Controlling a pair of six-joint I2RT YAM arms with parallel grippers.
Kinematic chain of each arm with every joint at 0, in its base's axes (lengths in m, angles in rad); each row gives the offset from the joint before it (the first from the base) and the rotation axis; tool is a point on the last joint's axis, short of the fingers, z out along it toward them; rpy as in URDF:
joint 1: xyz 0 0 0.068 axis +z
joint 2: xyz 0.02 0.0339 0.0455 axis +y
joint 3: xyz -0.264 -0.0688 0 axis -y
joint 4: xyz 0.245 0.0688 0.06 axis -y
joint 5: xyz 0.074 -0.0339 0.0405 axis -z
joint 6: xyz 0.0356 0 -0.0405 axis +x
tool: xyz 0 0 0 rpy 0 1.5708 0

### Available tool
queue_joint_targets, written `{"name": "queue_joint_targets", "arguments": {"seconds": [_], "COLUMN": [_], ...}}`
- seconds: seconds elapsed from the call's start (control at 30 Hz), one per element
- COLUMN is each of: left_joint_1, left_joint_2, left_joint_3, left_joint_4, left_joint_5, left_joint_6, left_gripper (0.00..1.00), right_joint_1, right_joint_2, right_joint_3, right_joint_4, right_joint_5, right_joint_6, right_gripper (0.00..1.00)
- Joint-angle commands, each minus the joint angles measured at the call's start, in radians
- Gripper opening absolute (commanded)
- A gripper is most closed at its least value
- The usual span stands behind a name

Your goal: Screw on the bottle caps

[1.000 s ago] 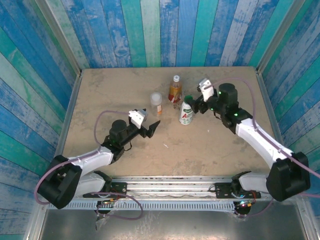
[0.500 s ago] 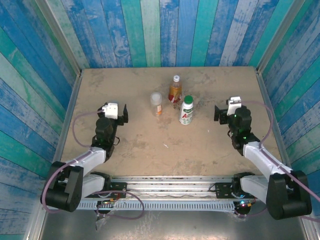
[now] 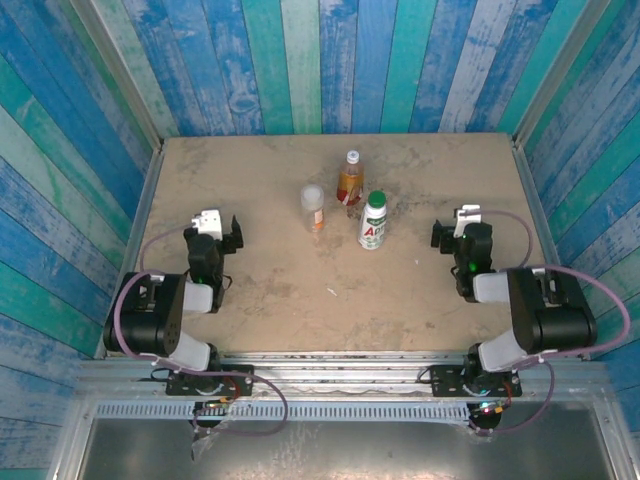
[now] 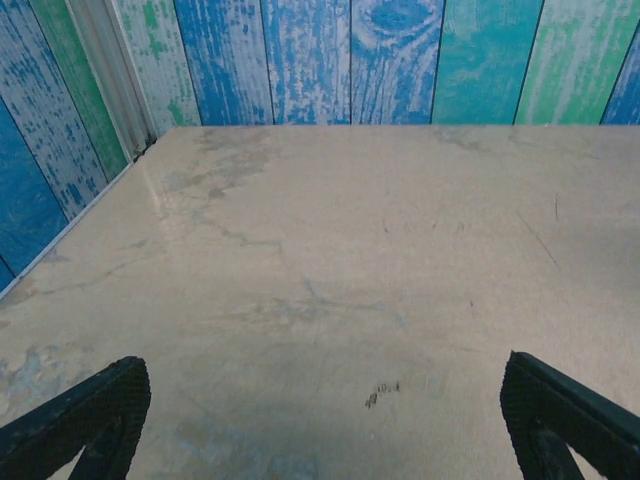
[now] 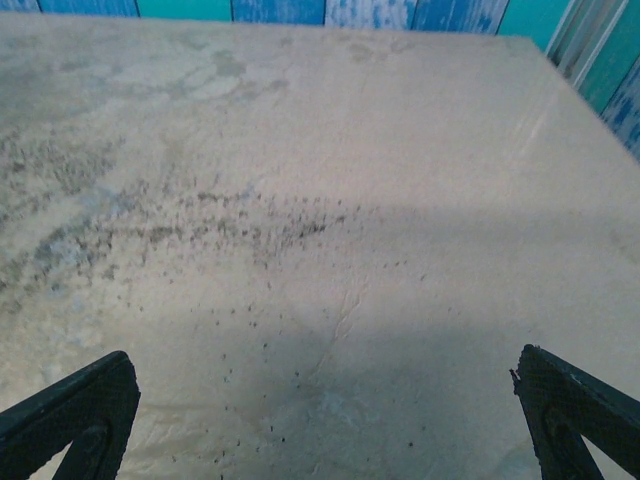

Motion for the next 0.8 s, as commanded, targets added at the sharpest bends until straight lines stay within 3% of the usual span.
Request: {"name": "queue_joint_targets", "arguments": {"seconds": [0.0,0.77], "left_joint_1": [0.010,0.010], "left_joint_2": [0.015,0.014], "left_joint_3": [0.028,0.027], "left_joint_4": [0.013,0.016], "left_joint_5": [0.038,0.039], "left_joint_6": [-0.030,-0.028], "left_gripper": [0.94,0.94], "right_joint_1": [-0.004,0.010], "right_joint_2": [-0.019,-0.012], "right_joint_3": [0.048,0.059], "right_joint_4": [-0.005,-0.012], "right_joint_5": [-0.025,-0.021], "right_joint_6": [-0.006,-0.028], "right_gripper": [1.00,1.00]}}
